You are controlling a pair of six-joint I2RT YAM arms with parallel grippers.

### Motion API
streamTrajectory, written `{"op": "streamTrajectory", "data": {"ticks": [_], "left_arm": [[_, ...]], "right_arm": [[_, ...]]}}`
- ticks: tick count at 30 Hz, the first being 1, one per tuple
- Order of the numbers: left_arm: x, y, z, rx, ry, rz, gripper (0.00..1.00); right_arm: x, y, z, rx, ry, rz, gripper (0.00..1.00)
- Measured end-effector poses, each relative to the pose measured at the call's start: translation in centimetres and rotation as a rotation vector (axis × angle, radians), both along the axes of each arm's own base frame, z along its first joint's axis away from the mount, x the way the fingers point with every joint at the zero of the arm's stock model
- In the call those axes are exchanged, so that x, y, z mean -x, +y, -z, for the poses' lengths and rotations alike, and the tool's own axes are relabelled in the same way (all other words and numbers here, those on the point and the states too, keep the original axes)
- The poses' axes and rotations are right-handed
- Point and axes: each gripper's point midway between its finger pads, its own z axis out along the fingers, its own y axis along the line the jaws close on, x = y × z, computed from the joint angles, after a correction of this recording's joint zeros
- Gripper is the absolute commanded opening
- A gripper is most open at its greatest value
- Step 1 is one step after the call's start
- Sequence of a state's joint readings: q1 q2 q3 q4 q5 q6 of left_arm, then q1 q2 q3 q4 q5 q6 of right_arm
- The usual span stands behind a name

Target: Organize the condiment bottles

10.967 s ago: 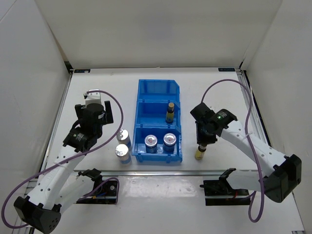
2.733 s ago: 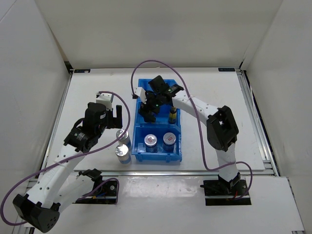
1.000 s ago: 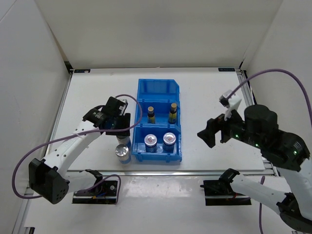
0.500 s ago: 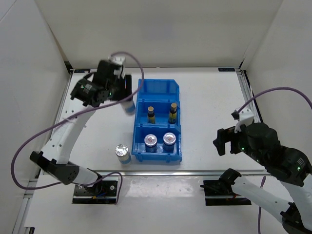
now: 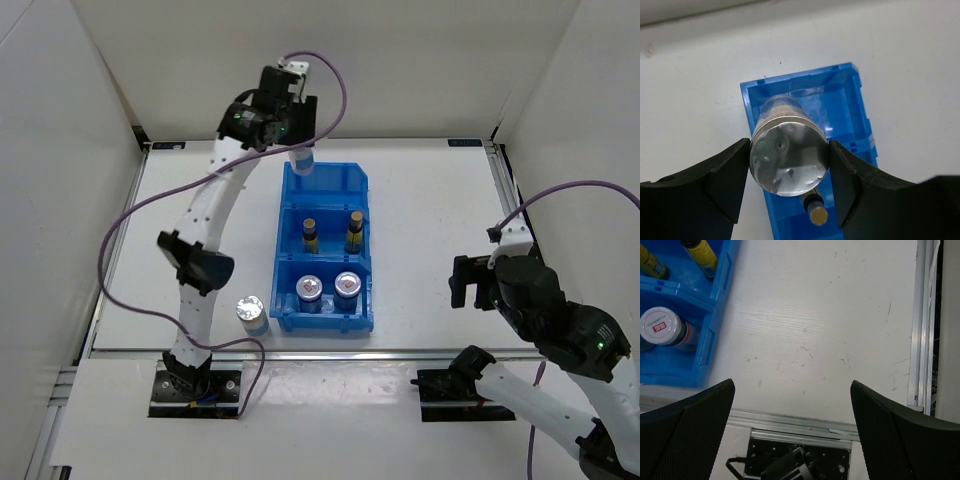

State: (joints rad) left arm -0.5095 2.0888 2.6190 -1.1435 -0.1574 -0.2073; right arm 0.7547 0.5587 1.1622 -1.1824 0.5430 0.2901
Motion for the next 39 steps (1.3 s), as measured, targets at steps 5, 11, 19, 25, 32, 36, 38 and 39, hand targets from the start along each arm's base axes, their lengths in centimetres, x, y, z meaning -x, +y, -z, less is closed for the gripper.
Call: {"op": "streamTrajectory", "data": {"ticks": [5,11,19,25,32,36,38,39], "left_arm": [[-3.1,-2.0,9.5,-0.09,0.156,0.02,0.11],[-3.9,-2.4,14.2,-0.14,0.229,0.028,0.11],[-4.8,-2.1,16.6,-0.133,0.251,0.003,0.12],[-5.4,-1.1,18.7,-0.132,0.289,-0.025,0.34],[-6.4,-0.9,19.0,-0.107,0.274,-0.042,0.87],[-6.3,-0.8,19.7,-0.107,0.285,-0.05,1.0],[-6.1,-0.5,20.0,-0.116,0.295,-0.065,1.0],[-5.9,-0.3,19.9,-0.122,0.297,-0.072,1.0]], "right_arm": [[-0.6,-0.4,0.3,0.017,-0.002,0.05,1.0],[-0.6,-0.8,0.0,0.003,-0.026,0.067,1.0],[0.3,-1.3,2.2,-0.088,-0.12,0.047,1.0],[0.2,-1.2,1.2,-0.128,-0.163,0.046,1.0],[-1.5,0.6,2.7,-0.024,-0.066,0.025,1.0],[-1.6,0.7,2.7,-0.022,-0.065,0.021,1.0],[-1.6,0.7,2.5,-0.03,-0.074,0.02,1.0],[-1.6,0.7,2.5,-0.034,-0.077,0.019,1.0]]}}
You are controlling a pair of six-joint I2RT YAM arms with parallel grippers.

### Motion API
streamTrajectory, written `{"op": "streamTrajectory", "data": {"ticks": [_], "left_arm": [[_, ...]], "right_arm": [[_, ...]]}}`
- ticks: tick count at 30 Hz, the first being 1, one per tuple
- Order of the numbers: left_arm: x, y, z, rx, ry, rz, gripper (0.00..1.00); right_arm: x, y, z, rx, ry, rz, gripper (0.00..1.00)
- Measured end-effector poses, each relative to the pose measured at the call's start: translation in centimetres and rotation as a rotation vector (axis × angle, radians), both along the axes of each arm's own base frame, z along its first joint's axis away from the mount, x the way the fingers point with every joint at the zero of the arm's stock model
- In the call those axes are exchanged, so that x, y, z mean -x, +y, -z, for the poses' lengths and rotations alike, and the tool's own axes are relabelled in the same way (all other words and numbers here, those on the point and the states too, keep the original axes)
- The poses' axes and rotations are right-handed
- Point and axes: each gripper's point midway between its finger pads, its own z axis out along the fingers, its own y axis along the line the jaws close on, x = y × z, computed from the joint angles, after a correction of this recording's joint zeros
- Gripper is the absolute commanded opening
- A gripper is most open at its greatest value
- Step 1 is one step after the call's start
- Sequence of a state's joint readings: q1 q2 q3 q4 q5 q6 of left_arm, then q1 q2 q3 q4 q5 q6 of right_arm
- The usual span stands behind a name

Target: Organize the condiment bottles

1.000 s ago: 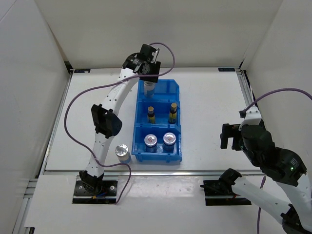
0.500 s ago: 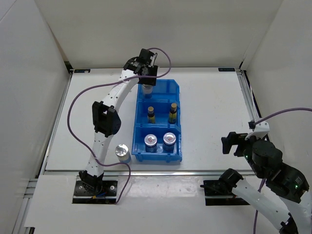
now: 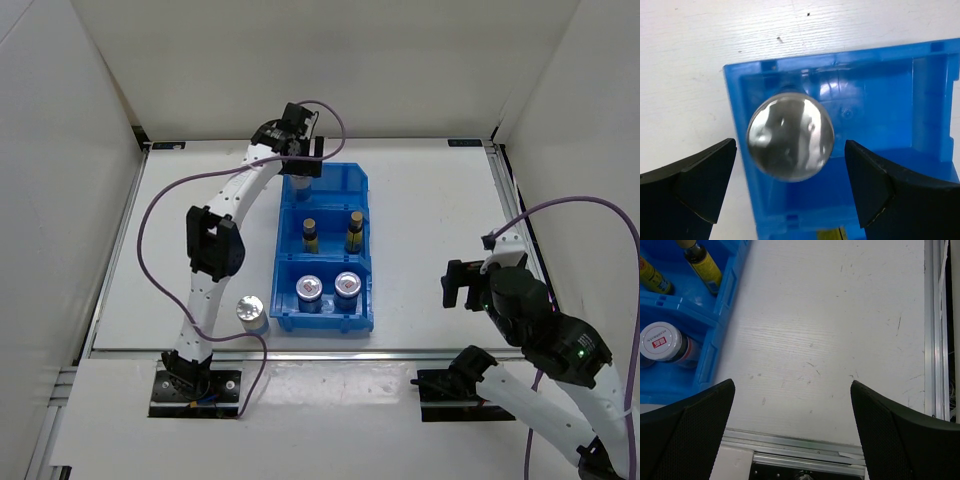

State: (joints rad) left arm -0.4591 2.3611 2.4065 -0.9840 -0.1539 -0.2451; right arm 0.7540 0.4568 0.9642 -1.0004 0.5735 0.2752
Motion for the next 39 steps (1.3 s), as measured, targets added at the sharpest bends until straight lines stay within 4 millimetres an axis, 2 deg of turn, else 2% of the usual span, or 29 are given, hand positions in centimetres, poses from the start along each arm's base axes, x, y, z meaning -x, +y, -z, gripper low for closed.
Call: {"op": "streamTrajectory", "data": {"ticks": [3,6,8,11,15,18,20,23,25,27,30,36,39], "left_arm": [[0.9,1.0,-2.2,-0.013,-0.027,-0.015,1.0],[3.2,3.0,-6.8,-0.024,-0.098,-0.04,1.0],[6.7,5.4,-10.5,-0.031,-0.158,-0.072,1.0],[12.9,8.8,-14.8,0.006,-0.27,-0.105,1.0],[21.1,12.8,-16.4,0.095,-0.398,-0.129,1.0],[24.2,13.9,-15.2,0.146,-0.405,-0.132,1.0],[25.3,13.8,-12.7,0.165,-0.328,-0.142,1.0],[27.2,12.6,-7.0,0.198,-0.143,-0.143,1.0],[29.5,12.2,-2.8,0.208,0.0,-0.153,1.0],[31.8,11.7,-0.2,0.222,0.108,-0.156,1.0],[33.9,10.7,0.8,0.265,0.183,-0.147,1.0],[36.0,9.8,-0.6,0.352,0.188,-0.142,1.0],[36.9,9.8,-0.1,0.356,0.211,-0.153,1.0]], "right_arm": [[0.0,0.0,-0.2,-0.005,-0.008,-0.002,1.0],[-0.1,0.1,-0.1,0.004,-0.005,-0.006,1.0],[-0.2,0.2,0.1,0.011,-0.001,-0.012,1.0],[-0.2,0.4,0.3,0.019,0.007,-0.022,1.0],[-0.2,0.6,0.2,0.017,0.008,-0.034,1.0],[-0.2,0.7,0.3,0.02,0.012,-0.039,1.0],[-0.3,0.9,0.5,0.028,0.022,-0.043,1.0],[-0.6,1.2,0.7,0.04,0.034,-0.046,1.0],[-0.7,1.3,0.8,0.043,0.038,-0.049,1.0],[-0.7,1.3,0.8,0.045,0.039,-0.05,1.0],[-0.7,1.3,0.8,0.047,0.037,-0.051,1.0],[-0.8,1.3,0.9,0.053,0.039,-0.054,1.0],[-0.8,1.3,0.9,0.056,0.039,-0.055,1.0]]}}
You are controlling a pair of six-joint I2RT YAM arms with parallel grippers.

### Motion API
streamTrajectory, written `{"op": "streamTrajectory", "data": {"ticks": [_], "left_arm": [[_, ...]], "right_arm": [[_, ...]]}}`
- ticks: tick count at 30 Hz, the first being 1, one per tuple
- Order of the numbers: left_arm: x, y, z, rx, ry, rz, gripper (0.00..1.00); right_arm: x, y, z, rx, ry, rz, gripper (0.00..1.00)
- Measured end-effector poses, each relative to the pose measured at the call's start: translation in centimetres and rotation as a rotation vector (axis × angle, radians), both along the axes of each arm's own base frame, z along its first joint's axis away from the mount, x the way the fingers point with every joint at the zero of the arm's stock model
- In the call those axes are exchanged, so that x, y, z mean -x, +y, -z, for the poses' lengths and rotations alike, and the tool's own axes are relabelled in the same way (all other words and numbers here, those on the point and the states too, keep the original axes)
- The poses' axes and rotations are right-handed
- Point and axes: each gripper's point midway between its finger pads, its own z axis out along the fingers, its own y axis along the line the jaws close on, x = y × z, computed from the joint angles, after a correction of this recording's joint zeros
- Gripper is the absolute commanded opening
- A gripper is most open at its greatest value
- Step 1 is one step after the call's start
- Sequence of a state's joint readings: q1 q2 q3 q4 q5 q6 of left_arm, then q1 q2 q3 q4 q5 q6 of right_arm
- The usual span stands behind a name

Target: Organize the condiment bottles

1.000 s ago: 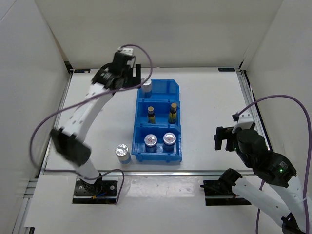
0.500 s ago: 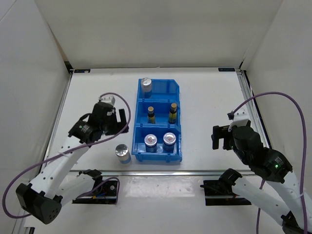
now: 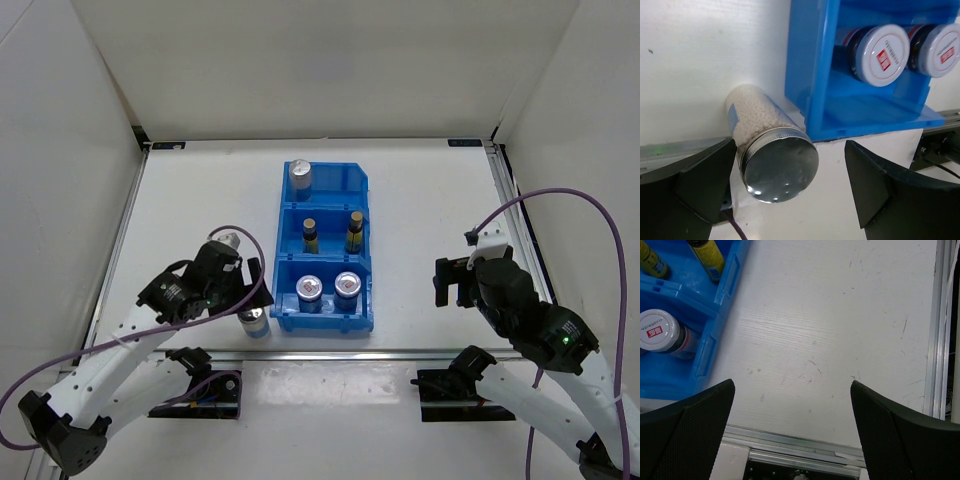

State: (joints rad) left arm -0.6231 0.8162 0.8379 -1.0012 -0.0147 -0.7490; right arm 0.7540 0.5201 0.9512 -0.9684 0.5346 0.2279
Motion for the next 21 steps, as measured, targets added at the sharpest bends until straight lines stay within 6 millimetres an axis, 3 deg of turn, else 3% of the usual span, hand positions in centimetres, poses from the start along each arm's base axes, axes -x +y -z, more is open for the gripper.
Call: {"op": "streamTrajectory", "data": {"ticks": [8,11,14,15,18,21], "left_arm": [[2.2,0.4,1.7,-0.024,0.085,-0.027,1.0],[2.5,0.5,1.8,-0.027,0.091,-0.036,0.94],[2.6,0.5,1.9,-0.032,0.093,-0.039,0.66],[2.6,0.5,1.8,-0.03,0.092,-0.04,0.38],[2.3,0.8,1.4,-0.056,0.077,-0.041,0.18],[1.2,0.9,-0.9,-0.09,0.042,-0.044,0.11]], "right_arm": [[0.0,0.0,0.0,0.0,0.0,0.0,1.0],[0.0,0.0,0.0,0.0,0.0,0.0,1.0],[0.0,0.0,0.0,0.0,0.0,0.0,1.0],[0.0,0.0,0.0,0.0,0.0,0.0,1.0],[0.0,0.0,0.0,0.0,0.0,0.0,1.0],[0.0,0.0,0.0,0.0,-0.001,0.0,1.0]]}}
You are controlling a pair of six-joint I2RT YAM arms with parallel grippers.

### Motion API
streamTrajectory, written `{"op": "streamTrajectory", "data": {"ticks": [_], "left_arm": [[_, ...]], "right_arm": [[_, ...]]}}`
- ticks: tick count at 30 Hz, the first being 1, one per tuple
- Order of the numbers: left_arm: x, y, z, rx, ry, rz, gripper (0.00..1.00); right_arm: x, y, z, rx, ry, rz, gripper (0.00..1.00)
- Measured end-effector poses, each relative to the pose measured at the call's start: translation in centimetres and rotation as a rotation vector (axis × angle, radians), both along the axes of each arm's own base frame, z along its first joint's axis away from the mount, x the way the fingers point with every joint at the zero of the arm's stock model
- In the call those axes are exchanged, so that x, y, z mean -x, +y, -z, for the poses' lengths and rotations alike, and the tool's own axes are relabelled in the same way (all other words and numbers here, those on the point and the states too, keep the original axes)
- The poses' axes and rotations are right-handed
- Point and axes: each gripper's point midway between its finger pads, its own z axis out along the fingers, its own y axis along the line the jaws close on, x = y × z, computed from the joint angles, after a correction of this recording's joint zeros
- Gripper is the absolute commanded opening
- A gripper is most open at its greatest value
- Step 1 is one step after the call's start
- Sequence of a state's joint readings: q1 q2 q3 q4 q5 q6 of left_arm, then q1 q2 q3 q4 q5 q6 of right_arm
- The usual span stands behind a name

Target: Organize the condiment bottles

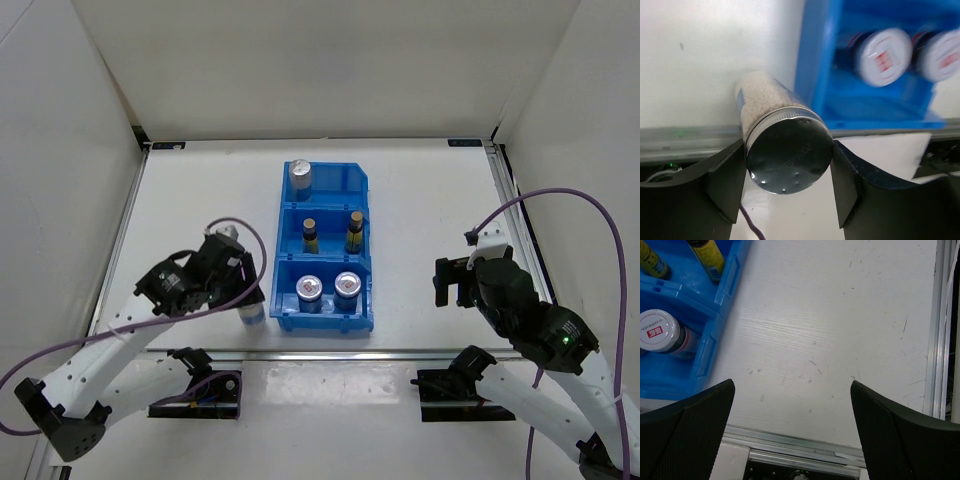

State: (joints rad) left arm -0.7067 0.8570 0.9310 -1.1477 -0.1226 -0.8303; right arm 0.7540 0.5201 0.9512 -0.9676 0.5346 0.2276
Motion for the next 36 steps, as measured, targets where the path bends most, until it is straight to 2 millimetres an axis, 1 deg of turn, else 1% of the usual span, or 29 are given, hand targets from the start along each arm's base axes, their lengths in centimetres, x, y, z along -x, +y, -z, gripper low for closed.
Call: {"op": "streamTrajectory", "data": {"ticks": [1,5,8,11,13,15,16,18,20,22,24,26,28,29,31,33,36], "left_arm": [[-0.8,-0.2,-1.4,-0.006,-0.028,0.004,0.11],[-5.0,-1.9,-9.0,0.007,-0.204,0.028,0.11],[-8.8,-3.8,-15.5,0.028,-0.349,0.042,0.11],[-12.6,-6.4,-20.7,0.037,-0.465,0.075,0.11],[-15.6,-8.7,-23.2,0.044,-0.544,0.106,0.11],[-18.3,-11.0,-24.3,0.03,-0.596,0.142,0.11],[-19.8,-12.2,-24.4,0.017,-0.611,0.159,0.11],[-23.1,-14.8,-24.1,-0.009,-0.641,0.191,0.11],[-26.2,-17.0,-22.5,-0.035,-0.644,0.219,0.11],[-29.0,-19.1,-19.9,-0.029,-0.619,0.251,0.11],[-31.5,-20.3,-16.2,-0.025,-0.561,0.273,0.11],[-33.3,-20.4,-12.1,-0.039,-0.488,0.281,0.11],[-34.6,-19.9,-8.3,-0.065,-0.418,0.279,0.11],[-35.2,-19.6,-6.6,-0.075,-0.385,0.277,0.11],[-36.0,-18.9,-3.8,-0.087,-0.329,0.274,0.11],[-36.6,-18.5,-2.0,-0.083,-0.295,0.272,0.11],[-36.9,-18.3,-0.6,-0.054,-0.258,0.272,0.11]], "right_arm": [[0.0,0.0,0.0,0.0,0.0,0.0,1.0],[0.0,0.0,0.0,0.0,0.0,0.0,1.0],[0.0,0.0,0.0,0.0,0.0,0.0,1.0],[0.0,0.0,0.0,-0.001,-0.001,0.0,1.0],[0.0,0.0,0.0,-0.001,-0.001,0.0,1.0],[0.0,0.0,-0.1,-0.005,-0.004,-0.001,1.0],[0.1,0.0,-0.1,-0.007,-0.006,-0.002,1.0],[0.1,-0.1,-0.2,-0.013,-0.011,-0.003,1.0],[0.2,-0.1,-0.3,-0.018,-0.016,-0.003,1.0],[0.2,-0.1,-0.4,-0.021,-0.02,-0.003,1.0],[0.3,-0.2,-0.4,-0.024,-0.023,-0.003,1.0],[0.3,-0.2,-0.4,-0.024,-0.022,-0.003,1.0],[0.3,-0.2,-0.4,-0.024,-0.023,-0.003,1.0],[0.3,-0.2,-0.4,-0.024,-0.023,-0.003,1.0],[0.3,-0.2,-0.4,-0.024,-0.023,-0.003,1.0],[0.3,-0.2,-0.4,-0.024,-0.023,-0.003,1.0],[0.3,-0.2,-0.4,-0.024,-0.023,-0.003,1.0]]}}
